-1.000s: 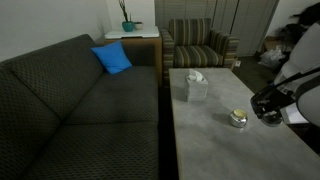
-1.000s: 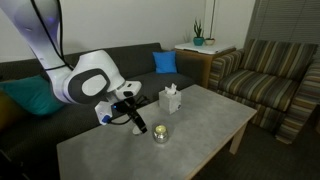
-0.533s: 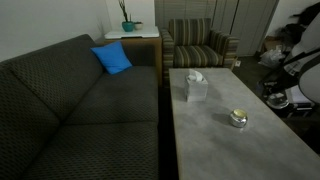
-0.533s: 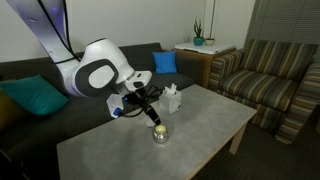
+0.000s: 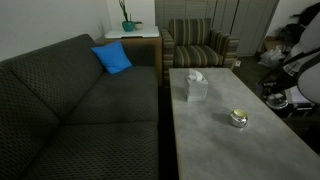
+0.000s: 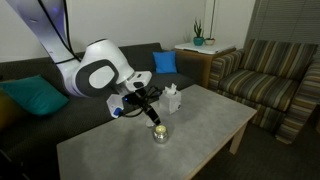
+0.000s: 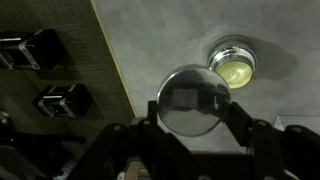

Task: Put the silver lid on the silver bottle

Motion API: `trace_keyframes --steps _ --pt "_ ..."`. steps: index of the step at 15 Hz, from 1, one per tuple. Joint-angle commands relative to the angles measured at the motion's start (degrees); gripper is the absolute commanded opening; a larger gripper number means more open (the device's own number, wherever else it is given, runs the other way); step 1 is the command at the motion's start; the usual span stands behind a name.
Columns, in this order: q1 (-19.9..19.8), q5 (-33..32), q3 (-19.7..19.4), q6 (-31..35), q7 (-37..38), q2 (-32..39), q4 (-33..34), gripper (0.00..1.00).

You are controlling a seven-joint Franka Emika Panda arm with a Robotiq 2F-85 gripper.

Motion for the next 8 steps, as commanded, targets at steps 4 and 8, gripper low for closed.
trace_keyframes --steps 4,8 --pt "-9.03 -7.29 1.95 -7.24 -11.48 -4.15 3.47 0.44" --pt "-14.27 -13.08 2.96 -14.36 -14.51 -5.72 8.62 0.44"
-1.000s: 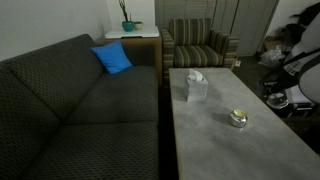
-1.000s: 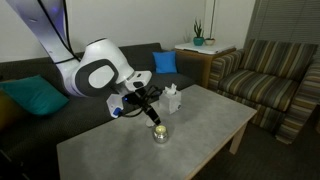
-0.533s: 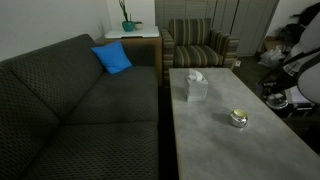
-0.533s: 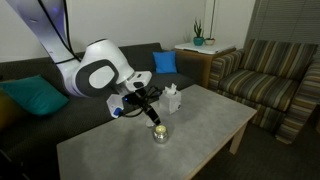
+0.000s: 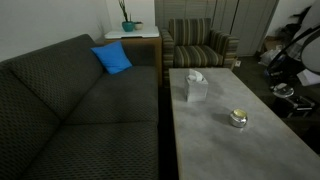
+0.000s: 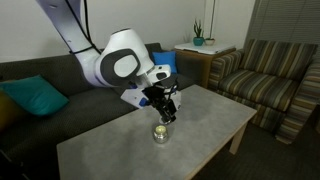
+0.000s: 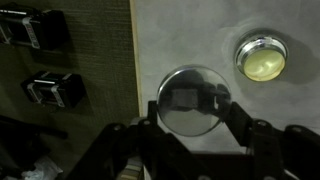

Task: Put the silver lid on the silver bottle

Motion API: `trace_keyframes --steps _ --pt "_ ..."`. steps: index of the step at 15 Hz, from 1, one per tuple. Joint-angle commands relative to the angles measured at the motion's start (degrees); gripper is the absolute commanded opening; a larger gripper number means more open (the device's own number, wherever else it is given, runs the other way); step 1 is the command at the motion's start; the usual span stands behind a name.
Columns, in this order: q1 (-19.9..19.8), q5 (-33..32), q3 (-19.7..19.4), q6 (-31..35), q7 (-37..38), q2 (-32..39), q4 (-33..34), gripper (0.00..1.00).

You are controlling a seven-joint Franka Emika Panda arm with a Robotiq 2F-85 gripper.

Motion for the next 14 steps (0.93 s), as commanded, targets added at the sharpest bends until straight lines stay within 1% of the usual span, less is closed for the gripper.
trace_keyframes --steps 1,4,9,14 --pt "-5.78 -5.22 2.95 -7.15 -3.82 -2.35 4.77 0.44" --pt "-8.95 -7.82 6.36 -13.05 -3.16 -0.25 11.72 0.44" --pt "-12.02 -10.02 11.31 -22.93 -1.66 4.27 21.6 0.44" --pt "-14.22 -9.76 14.02 -29.34 -0.46 11.58 31.88 0.44"
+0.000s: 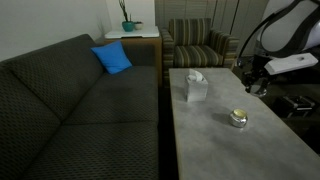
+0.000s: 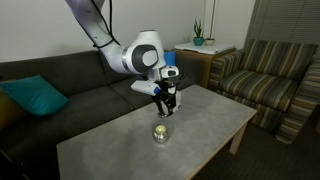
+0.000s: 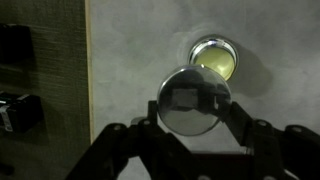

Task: Put the silver lid on the silver bottle

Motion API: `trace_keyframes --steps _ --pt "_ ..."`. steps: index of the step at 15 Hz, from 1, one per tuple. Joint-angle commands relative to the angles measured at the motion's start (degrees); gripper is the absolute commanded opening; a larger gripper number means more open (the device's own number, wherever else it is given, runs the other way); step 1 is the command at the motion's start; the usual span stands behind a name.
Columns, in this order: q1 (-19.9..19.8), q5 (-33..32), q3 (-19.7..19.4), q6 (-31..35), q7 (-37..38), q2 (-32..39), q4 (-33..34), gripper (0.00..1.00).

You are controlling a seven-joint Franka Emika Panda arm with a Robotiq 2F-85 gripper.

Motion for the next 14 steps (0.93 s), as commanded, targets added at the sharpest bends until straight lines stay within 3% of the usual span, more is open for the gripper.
trace_keyframes --steps 1,14 --pt "-3.24 -1.26 2.57 -5.68 0.69 6.62 9.97 0.44" --pt "-9.95 0.08 9.29 -21.92 -9.14 23.85 37.22 0.44"
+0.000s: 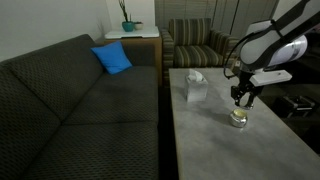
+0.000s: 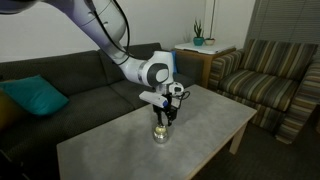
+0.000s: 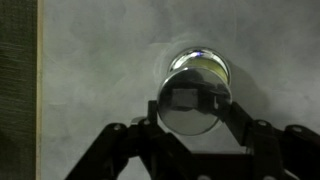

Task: Put the silver lid on the silver bottle

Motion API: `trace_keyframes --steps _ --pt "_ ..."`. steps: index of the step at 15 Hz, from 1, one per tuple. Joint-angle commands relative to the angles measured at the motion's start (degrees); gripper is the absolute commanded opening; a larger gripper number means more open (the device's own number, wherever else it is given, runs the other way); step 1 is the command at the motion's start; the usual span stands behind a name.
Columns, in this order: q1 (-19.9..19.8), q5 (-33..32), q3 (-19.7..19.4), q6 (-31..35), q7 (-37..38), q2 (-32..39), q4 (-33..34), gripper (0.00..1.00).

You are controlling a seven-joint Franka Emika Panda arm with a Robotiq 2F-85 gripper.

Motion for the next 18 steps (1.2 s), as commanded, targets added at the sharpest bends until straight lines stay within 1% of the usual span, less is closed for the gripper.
trace_keyframes --steps 1,2,8,13,14,17,18 --pt "-2.53 0.48 1.89 -5.35 -3.97 6.04 9.45 0.44" --pt "-3.05 -0.68 2.86 -3.94 -4.13 2.4 3.85 0.44" --pt "-4.48 -0.32 4.92 -5.7 -7.36 3.05 4.89 0.44" --pt "-4.58 -0.42 5.23 -6.97 -8.25 3.0 4.92 0.44" --pt "-3.58 -0.54 4.37 -4.87 -6.09 2.99 4.27 0.69" --pt "-3.6 -0.56 4.4 -5.43 -6.33 2.92 4.29 0.69" --pt "-3.6 -0.56 4.4 -5.51 -6.34 2.9 4.29 0.44"
